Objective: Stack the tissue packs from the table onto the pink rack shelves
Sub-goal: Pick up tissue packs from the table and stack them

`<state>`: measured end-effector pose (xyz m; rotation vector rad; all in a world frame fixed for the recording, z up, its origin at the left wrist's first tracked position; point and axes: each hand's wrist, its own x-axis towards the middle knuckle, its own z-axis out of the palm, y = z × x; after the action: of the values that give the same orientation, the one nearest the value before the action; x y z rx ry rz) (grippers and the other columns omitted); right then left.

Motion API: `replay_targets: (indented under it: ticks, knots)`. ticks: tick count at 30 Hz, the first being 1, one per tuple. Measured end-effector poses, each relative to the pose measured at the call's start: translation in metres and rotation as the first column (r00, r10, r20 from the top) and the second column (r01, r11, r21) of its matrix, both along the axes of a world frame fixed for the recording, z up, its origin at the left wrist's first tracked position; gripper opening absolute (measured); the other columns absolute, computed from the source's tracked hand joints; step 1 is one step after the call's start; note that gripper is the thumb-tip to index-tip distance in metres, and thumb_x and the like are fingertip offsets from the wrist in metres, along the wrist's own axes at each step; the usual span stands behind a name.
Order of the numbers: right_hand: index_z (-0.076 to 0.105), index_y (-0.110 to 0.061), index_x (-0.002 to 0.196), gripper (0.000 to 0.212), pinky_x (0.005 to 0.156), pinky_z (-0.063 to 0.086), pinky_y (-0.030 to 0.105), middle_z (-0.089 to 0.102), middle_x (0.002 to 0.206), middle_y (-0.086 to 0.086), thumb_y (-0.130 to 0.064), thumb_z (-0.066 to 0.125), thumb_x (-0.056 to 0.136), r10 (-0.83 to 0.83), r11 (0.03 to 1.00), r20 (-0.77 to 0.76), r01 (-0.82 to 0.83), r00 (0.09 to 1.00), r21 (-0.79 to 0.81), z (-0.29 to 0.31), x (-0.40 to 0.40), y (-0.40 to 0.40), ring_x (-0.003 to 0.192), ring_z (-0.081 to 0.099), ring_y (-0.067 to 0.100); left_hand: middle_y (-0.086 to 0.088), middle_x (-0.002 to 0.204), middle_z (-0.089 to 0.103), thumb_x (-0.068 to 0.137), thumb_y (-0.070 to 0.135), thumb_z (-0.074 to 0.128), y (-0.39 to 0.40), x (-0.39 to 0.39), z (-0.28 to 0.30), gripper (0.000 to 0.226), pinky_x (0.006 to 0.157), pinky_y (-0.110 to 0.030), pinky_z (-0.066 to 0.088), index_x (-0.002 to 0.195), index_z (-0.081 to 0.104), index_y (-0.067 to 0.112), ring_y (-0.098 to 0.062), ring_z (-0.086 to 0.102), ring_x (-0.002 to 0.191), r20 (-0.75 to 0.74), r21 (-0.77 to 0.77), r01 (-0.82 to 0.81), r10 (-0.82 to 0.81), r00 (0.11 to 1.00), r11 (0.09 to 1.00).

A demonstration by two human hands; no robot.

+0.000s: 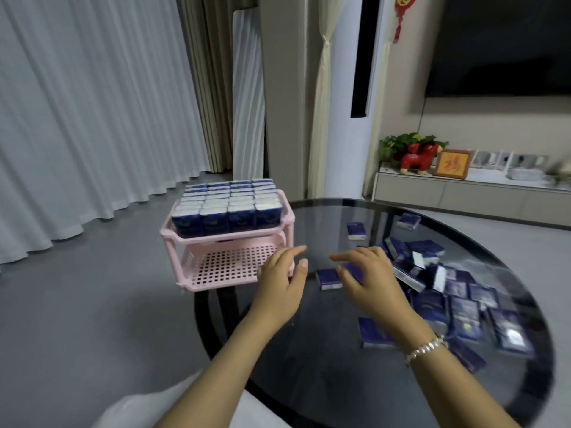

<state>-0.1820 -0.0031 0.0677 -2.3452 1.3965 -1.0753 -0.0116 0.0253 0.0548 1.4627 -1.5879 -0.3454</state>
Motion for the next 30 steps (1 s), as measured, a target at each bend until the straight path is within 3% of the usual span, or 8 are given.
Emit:
replay_targets:
  ticks: [8,14,18,21,26,30]
  knots:
    - [0.067,-0.025,0.107,0.022,0.096,0.036,0.035,0.062,0.102,-0.009,-0.019,0.059,0.087,-0.163,0.984,-0.024,0.165,0.986,0.062,-0.058,-0.082,0.032,0.104,0.043,0.015,0.013,0.120,0.052,0.099,0.024,0.045,0.008,-0.081,-0.050,0.030,0.107,-0.039,0.036,0.126,0.058,0.022,-0.003,0.050,0.112,-0.054,0.116,0.125,-0.119,0.991,0.985]
    - [0.069,-0.026,0.103,0.022,0.088,0.036,0.035,0.060,0.101,-0.009,-0.019,0.067,0.082,-0.290,0.956,0.006,0.289,0.957,0.045,-0.095,-0.115,0.039,0.096,0.043,0.016,0.009,0.136,0.049,0.100,0.036,0.040,-0.001,-0.107,-0.081,0.036,0.112,-0.036,0.024,0.132,0.051,0.025,-0.011,0.038,0.130,0.077,0.291,0.104,-0.132,0.988,0.951]
    - [0.062,-0.030,0.116,0.035,0.087,0.028,0.030,0.057,0.114,-0.009,-0.032,0.068,0.082,-0.376,0.925,-0.007,0.376,0.927,0.051,-0.109,-0.127,0.042,0.103,0.041,0.016,0.010,0.142,0.041,0.097,0.044,0.044,-0.006,-0.109,-0.098,0.046,0.108,-0.030,0.018,0.141,0.042,0.029,-0.012,0.030,0.133,0.135,0.414,0.100,-0.170,0.976,0.905]
    - [0.059,-0.031,0.122,0.040,0.086,0.024,0.027,0.053,0.121,-0.014,-0.042,0.064,0.083,-0.347,0.932,-0.013,0.346,0.938,0.109,-0.116,-0.128,0.042,0.102,0.034,0.008,0.010,0.141,0.039,0.093,0.047,0.049,-0.011,-0.106,-0.104,0.056,0.107,-0.028,0.017,0.145,0.035,0.031,-0.013,0.029,0.133,0.185,0.444,0.081,-0.179,0.966,0.892]
    - [0.063,-0.031,0.117,0.043,0.083,0.027,0.029,0.057,0.120,-0.012,-0.043,0.070,0.076,-0.297,0.948,-0.081,0.304,0.951,0.095,-0.125,-0.132,0.036,0.106,0.049,0.018,0.004,0.122,0.039,0.084,0.032,0.069,-0.011,-0.096,-0.101,0.057,0.105,-0.023,0.030,0.136,0.047,0.026,-0.014,0.039,0.122,-0.018,0.457,0.133,-0.140,0.990,0.880]
    - [0.068,-0.026,0.109,0.038,0.087,0.032,0.033,0.063,0.113,-0.006,-0.035,0.075,0.073,-0.261,0.962,-0.071,0.266,0.963,0.068,-0.127,-0.128,0.033,0.101,0.056,0.019,0.004,0.114,0.037,0.078,0.018,0.076,-0.006,-0.086,-0.093,0.047,0.094,-0.020,0.040,0.119,0.057,0.031,-0.005,0.049,0.097,-0.093,0.437,0.166,-0.139,0.986,0.884]
